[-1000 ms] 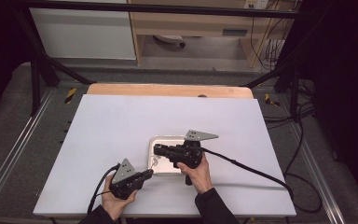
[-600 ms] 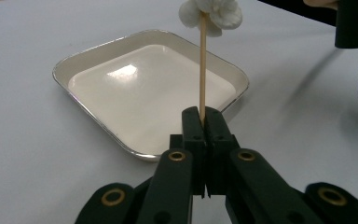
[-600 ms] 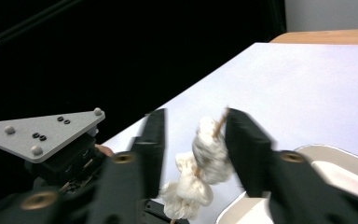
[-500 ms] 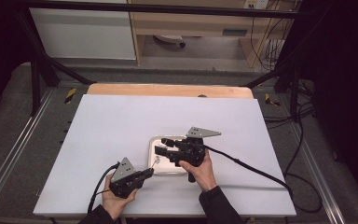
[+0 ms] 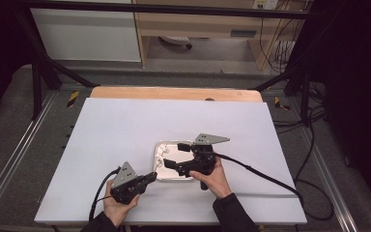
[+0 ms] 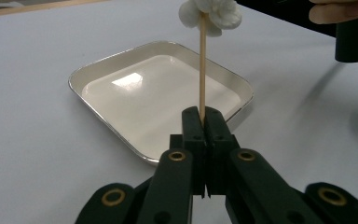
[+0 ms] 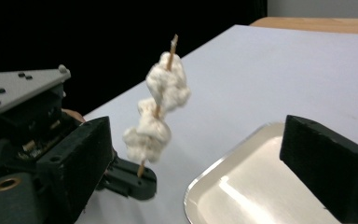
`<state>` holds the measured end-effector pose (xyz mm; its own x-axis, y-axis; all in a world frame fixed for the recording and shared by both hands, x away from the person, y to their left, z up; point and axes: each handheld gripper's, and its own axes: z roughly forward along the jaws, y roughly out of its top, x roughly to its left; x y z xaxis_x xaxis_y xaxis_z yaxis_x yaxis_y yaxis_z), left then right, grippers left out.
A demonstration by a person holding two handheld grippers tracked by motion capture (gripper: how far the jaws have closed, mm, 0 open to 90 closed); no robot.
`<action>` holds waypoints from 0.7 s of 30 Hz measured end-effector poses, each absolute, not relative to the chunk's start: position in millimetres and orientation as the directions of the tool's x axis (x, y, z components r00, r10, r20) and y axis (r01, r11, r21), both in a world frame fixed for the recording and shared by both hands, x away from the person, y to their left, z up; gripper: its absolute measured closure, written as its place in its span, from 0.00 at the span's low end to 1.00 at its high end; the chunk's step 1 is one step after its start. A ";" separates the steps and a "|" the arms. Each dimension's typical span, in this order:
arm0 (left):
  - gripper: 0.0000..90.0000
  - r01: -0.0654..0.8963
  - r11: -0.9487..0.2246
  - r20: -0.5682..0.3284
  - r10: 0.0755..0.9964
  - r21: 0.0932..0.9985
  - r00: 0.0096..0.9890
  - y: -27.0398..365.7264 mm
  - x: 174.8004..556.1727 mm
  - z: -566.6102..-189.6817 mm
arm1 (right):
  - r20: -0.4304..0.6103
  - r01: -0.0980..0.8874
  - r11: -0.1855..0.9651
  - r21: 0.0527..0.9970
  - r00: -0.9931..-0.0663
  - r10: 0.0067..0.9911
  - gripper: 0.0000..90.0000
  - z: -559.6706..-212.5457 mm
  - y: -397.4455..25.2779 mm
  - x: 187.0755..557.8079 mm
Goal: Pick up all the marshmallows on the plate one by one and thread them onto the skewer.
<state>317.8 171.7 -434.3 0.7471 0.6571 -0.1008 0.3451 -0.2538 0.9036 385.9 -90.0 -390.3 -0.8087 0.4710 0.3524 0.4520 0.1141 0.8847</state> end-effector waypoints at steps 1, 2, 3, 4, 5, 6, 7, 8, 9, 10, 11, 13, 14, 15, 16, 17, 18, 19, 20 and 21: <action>0.99 0.349 -0.249 -0.107 0.657 0.903 0.746 172.1 318.2 -434.3 | 0.349 0.454 0.121 0.883 -0.806 0.479 0.09 -391.1 -93.4 385.5; 0.99 0.355 -0.246 -0.113 0.658 0.902 0.744 172.6 318.3 -434.0 | 0.344 0.455 0.127 0.881 -0.802 0.488 0.08 -392.0 -97.0 384.9; 0.99 0.353 -0.246 -0.115 0.653 0.903 0.748 173.0 319.3 -433.9 | 0.337 0.457 0.135 0.879 -0.797 0.501 0.07 -393.1 -101.0 384.3; 0.99 0.357 -0.241 -0.121 0.654 0.902 0.747 173.3 319.7 -433.8 | 0.328 0.458 0.147 0.877 -0.793 0.513 0.06 -394.3 -105.1 384.0; 0.99 0.359 -0.243 -0.124 0.649 0.901 0.750 173.9 320.5 -433.6 | 0.321 0.461 0.157 0.873 -0.788 0.526 0.05 -395.9 -109.3 383.6; 0.99 0.361 -0.242 -0.127 0.647 0.900 0.752 174.2 321.2 -433.8 | 0.307 0.457 0.169 0.873 -0.785 0.538 0.04 -397.5 -113.8 383.6; 0.99 0.365 -0.243 -0.131 0.646 0.899 0.752 174.7 321.5 -433.6 | 0.294 0.456 0.184 0.871 -0.783 0.548 0.04 -399.2 -118.5 383.3; 0.99 0.374 -0.247 -0.134 0.649 0.894 0.749 175.2 321.8 -433.3 | 0.278 0.456 0.203 0.867 -0.778 0.564 0.03 -400.7 -123.1 383.0; 0.99 0.378 -0.248 -0.136 0.650 0.892 0.748 175.4 322.3 -433.1 | 0.266 0.457 0.215 0.863 -0.773 0.577 0.03 -402.4 -128.0 383.0; 0.99 0.386 -0.250 -0.141 0.651 0.888 0.746 175.7 322.8 -432.7 | 0.264 0.465 0.221 0.857 -0.765 0.587 0.02 -404.4 -133.1 383.1; 0.99 0.387 -0.251 -0.143 0.648 0.887 0.748 176.1 323.4 -432.3 | 0.252 0.461 0.232 0.857 -0.766 0.591 0.01 -406.7 -138.6 383.5; 0.99 0.397 -0.260 -0.144 0.652 0.880 0.745 177.1 324.2 -431.0 | 0.234 0.462 0.256 0.849 -0.764 0.601 0.01 -410.9 -149.1 383.1; 0.99 0.406 -0.263 -0.149 0.651 0.875 0.744 177.6 325.1 -430.4 | 0.225 0.462 0.268 0.845 -0.763 0.607 0.01 -413.2 -154.4 382.8; 0.99 0.414 -0.266 -0.156 0.648 0.870 0.745 178.0 326.1 -429.8 | 0.219 0.463 0.276 0.842 -0.762 0.610 0.01 -415.7 -159.7 382.2; 0.99 0.418 -0.271 -0.157 0.648 0.867 0.746 178.5 326.9 -429.1 | 0.210 0.465 0.288 0.837 -0.759 0.616 0.01 -418.2 -165.1 381.5; 0.99 0.426 -0.277 -0.158 0.651 0.862 0.743 179.0 327.7 -428.0 | 0.200 0.470 0.299 0.830 -0.753 0.627 0.01 -420.6 -170.0 380.6; 0.99 0.432 -0.284 -0.152 0.660 0.856 0.736 180.1 328.6 -426.6 | 0.193 0.472 0.306 0.827 -0.749 0.634 0.01 -423.1 -174.9 379.8; 0.99 0.432 -0.284 -0.151 0.663 0.856 0.734 180.8 329.3 -425.2 | 0.186 0.474 0.317 0.822 -0.748 0.637 0.01 -425.4 -180.2 378.8; 0.99 0.433 -0.289 -0.151 0.660 0.854 0.736 181.9 330.4 -423.4 | 0.179 0.476 0.322 0.818 -0.743 0.645 0.01 -427.5 -185.0 377.8; 0.99 0.438 -0.286 -0.154 0.662 0.852 0.733 182.4 331.2 -421.8 | 0.175 0.478 0.323 0.816 -0.738 0.651 0.01 -429.5 -189.8 376.9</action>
<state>331.2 182.4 -421.8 0.7331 0.6625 -0.1540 0.4377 -0.2862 0.8524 376.9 -189.8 -429.5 -0.7383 0.6514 0.1746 0.4785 0.3234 0.8164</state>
